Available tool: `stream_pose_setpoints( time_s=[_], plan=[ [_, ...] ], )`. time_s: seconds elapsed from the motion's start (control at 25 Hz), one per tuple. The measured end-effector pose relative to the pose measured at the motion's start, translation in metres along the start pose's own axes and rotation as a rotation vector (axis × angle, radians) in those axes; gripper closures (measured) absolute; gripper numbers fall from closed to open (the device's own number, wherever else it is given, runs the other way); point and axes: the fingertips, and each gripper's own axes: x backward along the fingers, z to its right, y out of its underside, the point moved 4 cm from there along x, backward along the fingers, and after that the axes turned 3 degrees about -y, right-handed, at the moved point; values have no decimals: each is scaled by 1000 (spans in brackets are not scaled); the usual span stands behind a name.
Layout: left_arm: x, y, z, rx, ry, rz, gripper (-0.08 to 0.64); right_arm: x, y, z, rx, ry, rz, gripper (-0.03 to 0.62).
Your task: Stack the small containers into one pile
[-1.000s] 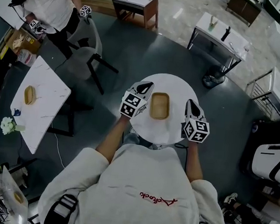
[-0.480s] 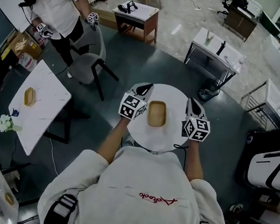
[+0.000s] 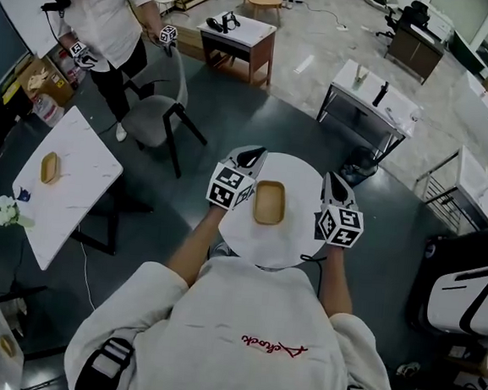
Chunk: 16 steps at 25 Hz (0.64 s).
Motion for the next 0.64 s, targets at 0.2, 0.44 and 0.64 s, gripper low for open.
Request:
stream_pose_setpoints(
  time_s=[0.2, 0.44, 0.64],
  plan=[
    [-2, 3, 9, 0, 5, -3, 549, 7, 9, 0, 6, -3, -19, 572],
    [-2, 5, 15, -7, 5, -10, 549, 11, 17, 5, 0, -9, -35, 572],
    [-4, 8, 20, -4, 5, -19, 549, 13, 21, 8, 0, -12, -43, 572]
  ],
)
